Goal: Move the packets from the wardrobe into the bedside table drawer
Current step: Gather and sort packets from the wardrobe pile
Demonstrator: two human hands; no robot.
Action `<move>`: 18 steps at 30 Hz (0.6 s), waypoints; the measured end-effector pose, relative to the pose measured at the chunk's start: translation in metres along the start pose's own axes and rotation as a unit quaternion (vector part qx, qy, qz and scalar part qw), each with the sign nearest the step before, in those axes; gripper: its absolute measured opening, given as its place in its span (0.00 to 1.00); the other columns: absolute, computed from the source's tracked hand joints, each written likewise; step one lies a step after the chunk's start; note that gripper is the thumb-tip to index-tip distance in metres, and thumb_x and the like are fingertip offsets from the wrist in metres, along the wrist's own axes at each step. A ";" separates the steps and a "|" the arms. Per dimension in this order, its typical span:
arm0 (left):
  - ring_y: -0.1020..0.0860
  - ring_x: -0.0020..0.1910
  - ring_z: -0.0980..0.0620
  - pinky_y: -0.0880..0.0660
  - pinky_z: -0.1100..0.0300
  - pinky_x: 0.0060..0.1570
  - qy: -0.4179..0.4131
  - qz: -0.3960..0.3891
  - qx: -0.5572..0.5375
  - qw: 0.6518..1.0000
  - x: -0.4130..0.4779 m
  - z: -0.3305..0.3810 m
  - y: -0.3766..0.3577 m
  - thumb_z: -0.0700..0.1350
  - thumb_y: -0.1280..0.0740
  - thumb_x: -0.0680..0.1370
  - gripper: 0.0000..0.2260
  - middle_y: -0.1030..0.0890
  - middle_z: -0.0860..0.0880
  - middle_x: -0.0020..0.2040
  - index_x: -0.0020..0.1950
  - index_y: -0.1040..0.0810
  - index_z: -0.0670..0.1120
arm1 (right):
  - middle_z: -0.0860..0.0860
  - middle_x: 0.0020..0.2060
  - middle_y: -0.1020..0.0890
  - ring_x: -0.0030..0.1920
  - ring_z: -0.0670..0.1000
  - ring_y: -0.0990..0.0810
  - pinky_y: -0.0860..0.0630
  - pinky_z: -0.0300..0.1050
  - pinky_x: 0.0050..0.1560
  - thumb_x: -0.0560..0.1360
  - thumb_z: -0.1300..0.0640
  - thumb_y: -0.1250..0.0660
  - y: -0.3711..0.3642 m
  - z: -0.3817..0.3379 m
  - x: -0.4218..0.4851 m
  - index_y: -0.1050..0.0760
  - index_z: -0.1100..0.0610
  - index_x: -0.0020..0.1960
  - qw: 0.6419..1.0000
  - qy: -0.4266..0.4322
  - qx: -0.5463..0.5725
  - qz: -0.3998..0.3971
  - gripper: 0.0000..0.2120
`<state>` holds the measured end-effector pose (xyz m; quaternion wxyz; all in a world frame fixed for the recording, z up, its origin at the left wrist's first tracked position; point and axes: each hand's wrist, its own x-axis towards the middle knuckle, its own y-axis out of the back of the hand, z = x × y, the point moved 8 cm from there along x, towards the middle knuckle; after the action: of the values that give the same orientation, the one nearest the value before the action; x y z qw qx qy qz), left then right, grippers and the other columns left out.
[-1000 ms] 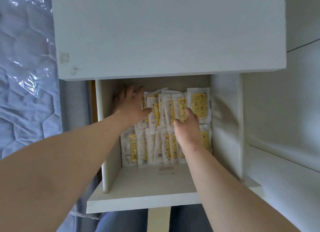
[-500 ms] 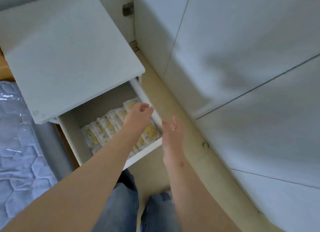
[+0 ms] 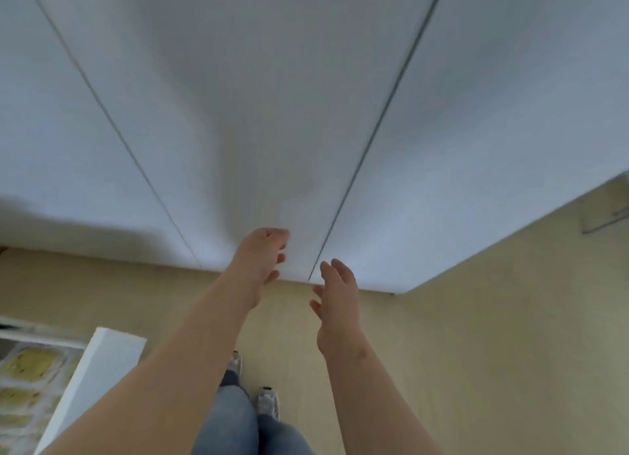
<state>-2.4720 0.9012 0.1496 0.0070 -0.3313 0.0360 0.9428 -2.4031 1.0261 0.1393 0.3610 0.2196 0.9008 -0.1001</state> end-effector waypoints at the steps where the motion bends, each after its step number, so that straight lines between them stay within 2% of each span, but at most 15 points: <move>1: 0.24 0.52 0.51 0.27 0.53 0.53 -0.001 -0.023 0.020 1.000 0.000 0.004 -0.026 0.47 0.38 0.80 0.04 0.24 0.50 0.51 0.45 0.27 0.52 | 0.49 0.65 0.29 0.65 0.52 0.29 0.33 0.53 0.69 0.80 0.54 0.41 0.020 -0.005 0.003 0.36 0.50 0.71 1.000 -0.001 0.019 0.018 0.20; 7: 0.24 0.53 0.51 0.27 0.54 0.54 -0.002 -0.148 0.123 0.981 -0.002 0.013 -0.182 0.48 0.38 0.80 0.04 0.23 0.50 0.53 0.46 0.27 0.52 | 0.50 0.65 0.29 0.65 0.53 0.29 0.32 0.54 0.68 0.79 0.54 0.41 0.137 -0.025 0.030 0.36 0.53 0.71 0.984 -0.003 0.128 0.125 0.20; 9: 0.24 0.53 0.51 0.27 0.54 0.54 0.001 -0.187 0.155 0.970 -0.004 0.013 -0.230 0.48 0.38 0.80 0.04 0.23 0.50 0.53 0.45 0.27 0.51 | 0.50 0.63 0.27 0.62 0.53 0.27 0.31 0.53 0.67 0.79 0.54 0.41 0.173 -0.030 0.044 0.35 0.53 0.71 0.974 -0.014 0.163 0.155 0.20; 12: 0.24 0.52 0.50 0.28 0.54 0.54 -0.002 -0.238 0.203 0.950 -0.002 0.019 -0.303 0.47 0.38 0.80 0.04 0.23 0.50 0.53 0.45 0.27 0.51 | 0.49 0.57 0.25 0.54 0.50 0.25 0.28 0.48 0.60 0.79 0.54 0.41 0.224 -0.044 0.068 0.33 0.54 0.69 0.956 -0.027 0.220 0.191 0.19; 15: 0.24 0.50 0.50 0.28 0.55 0.54 -0.006 -0.272 0.250 0.929 0.001 0.028 -0.381 0.46 0.38 0.80 0.05 0.23 0.50 0.51 0.44 0.27 0.51 | 0.46 0.44 0.26 0.49 0.50 0.26 0.28 0.46 0.53 0.79 0.55 0.42 0.286 -0.068 0.089 0.31 0.54 0.68 0.931 -0.029 0.272 0.240 0.17; 18: 0.25 0.48 0.51 0.28 0.57 0.50 -0.031 -0.313 0.291 0.904 -0.010 0.036 -0.465 0.45 0.38 0.79 0.04 0.24 0.50 0.49 0.44 0.27 0.50 | 0.47 0.40 0.27 0.44 0.49 0.27 0.28 0.46 0.50 0.79 0.54 0.41 0.361 -0.090 0.094 0.31 0.54 0.68 0.903 -0.018 0.310 0.298 0.18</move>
<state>-2.4694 1.3678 0.1547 0.3991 -0.2799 0.2024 0.8494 -2.3491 1.4061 0.1313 0.3037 0.5769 0.7103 -0.2656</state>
